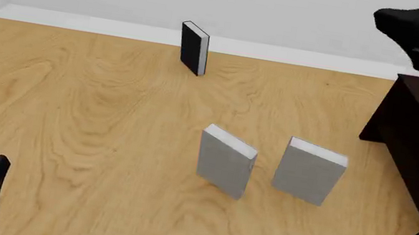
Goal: Pick up the book on the right and place it on the cabinet shelf.
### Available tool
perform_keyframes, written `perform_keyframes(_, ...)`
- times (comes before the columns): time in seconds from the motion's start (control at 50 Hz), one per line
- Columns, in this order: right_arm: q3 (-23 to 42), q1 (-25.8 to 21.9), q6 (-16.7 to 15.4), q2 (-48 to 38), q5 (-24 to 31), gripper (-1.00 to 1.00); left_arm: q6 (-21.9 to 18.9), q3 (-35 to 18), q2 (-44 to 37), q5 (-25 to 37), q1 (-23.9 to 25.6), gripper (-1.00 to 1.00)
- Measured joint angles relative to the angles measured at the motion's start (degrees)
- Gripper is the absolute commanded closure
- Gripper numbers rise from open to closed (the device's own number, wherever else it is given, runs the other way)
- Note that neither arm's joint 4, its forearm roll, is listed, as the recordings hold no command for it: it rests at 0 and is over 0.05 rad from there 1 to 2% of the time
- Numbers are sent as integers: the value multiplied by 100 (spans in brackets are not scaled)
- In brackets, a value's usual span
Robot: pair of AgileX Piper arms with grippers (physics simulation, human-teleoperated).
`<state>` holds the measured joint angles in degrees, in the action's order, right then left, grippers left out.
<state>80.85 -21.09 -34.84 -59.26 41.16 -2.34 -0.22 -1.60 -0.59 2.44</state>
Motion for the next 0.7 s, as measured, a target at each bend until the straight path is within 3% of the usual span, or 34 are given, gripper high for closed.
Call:
perform_keyframes(0.34, 2617, -110, -394, -1844, 2053, -100, 78, 16, -219, -182, 45, -100)
perform_keyframes(0.54, 3159, 17, -535, -2520, 2571, -100, 136, 17, -520, -417, 65, -100)
perform_keyframes(0.7, 3005, 76, -669, -2822, 2737, -100, 173, 18, -726, -552, 63, -100)
